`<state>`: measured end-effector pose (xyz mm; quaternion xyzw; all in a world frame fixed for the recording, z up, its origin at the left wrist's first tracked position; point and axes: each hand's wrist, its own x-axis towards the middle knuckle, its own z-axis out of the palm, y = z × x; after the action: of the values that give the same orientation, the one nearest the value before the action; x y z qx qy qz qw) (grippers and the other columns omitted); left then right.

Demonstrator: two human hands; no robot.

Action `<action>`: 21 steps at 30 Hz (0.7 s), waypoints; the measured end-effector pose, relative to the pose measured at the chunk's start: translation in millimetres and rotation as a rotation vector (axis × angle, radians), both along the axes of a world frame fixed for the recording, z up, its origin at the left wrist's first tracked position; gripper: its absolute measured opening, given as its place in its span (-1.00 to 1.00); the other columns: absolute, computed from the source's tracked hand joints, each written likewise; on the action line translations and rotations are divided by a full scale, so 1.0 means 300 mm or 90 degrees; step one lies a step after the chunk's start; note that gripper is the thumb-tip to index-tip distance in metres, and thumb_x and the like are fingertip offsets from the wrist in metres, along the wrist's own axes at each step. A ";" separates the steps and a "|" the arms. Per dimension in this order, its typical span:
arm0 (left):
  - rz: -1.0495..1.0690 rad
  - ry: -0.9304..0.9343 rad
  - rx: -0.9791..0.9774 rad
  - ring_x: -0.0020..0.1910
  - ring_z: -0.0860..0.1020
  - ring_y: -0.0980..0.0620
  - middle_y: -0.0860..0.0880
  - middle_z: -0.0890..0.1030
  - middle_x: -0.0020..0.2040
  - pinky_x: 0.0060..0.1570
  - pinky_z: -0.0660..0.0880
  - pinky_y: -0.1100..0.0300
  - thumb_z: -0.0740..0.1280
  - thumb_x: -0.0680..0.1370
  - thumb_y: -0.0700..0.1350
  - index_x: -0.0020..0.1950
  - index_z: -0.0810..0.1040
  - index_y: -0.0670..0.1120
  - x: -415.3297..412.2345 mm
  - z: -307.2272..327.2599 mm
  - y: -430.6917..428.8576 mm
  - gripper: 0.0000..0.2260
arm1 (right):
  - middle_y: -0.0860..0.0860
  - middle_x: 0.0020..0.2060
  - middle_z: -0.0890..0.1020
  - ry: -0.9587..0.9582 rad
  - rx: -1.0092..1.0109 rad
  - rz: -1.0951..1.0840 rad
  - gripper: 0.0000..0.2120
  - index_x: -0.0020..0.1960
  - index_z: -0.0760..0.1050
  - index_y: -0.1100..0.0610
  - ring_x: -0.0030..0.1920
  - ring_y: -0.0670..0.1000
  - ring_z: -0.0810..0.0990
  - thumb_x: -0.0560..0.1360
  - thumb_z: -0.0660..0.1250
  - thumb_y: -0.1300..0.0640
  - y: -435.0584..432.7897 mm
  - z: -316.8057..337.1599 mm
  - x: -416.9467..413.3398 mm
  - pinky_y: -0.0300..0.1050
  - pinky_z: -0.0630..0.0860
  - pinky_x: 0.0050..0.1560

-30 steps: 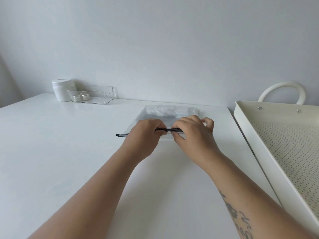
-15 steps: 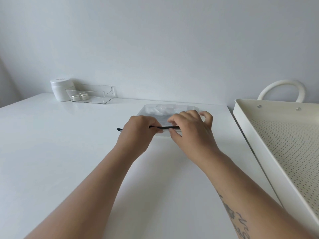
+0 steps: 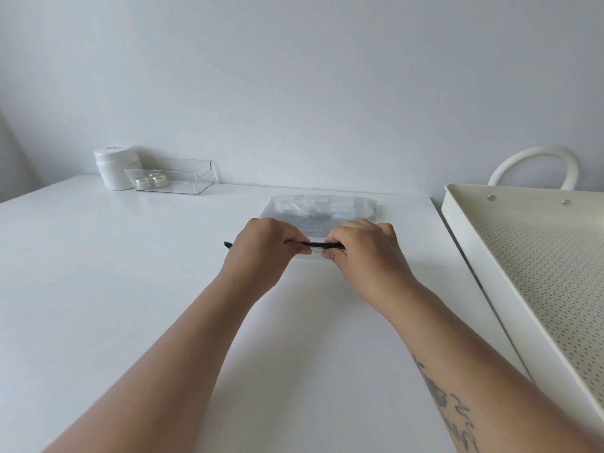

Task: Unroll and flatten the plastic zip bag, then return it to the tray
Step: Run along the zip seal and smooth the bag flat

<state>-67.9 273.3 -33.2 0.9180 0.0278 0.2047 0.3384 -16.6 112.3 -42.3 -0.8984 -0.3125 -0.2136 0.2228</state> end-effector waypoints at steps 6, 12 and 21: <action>0.004 0.001 0.005 -0.54 0.34 0.14 0.06 0.49 -0.47 -0.50 0.21 0.26 0.40 0.49 -0.13 -0.20 0.69 0.06 0.005 -0.001 -0.003 -0.87 | -0.11 -0.24 0.55 0.039 0.052 0.015 -0.92 -0.12 0.60 -0.03 -0.08 -0.02 0.45 0.51 0.34 0.07 -0.007 0.003 0.004 -0.07 0.25 0.04; -0.001 -0.023 0.046 -0.36 0.48 0.05 0.07 0.58 -0.34 -0.33 0.43 0.06 0.36 0.52 -0.12 -0.19 0.62 0.03 0.009 -0.006 -0.015 -0.89 | -0.18 -0.31 0.51 0.045 0.108 0.020 -0.92 -0.15 0.56 -0.05 -0.15 -0.08 0.43 0.50 0.35 0.09 -0.004 -0.001 -0.003 -0.10 0.26 0.03; -0.016 -0.009 0.008 -0.45 0.42 0.09 0.03 0.62 -0.32 -0.38 0.34 0.17 0.42 0.48 -0.11 -0.17 0.68 0.04 0.008 -0.010 -0.013 -0.93 | -0.20 -0.42 0.53 0.105 0.188 0.006 -0.94 -0.21 0.63 -0.02 -0.20 -0.23 0.43 0.44 0.43 0.08 -0.015 -0.005 0.004 -0.09 0.33 0.01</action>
<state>-65.3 269.4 -36.2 0.9191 0.0129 0.2070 0.3350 -15.5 107.9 -43.9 -0.8688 -0.2625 -0.1816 0.3785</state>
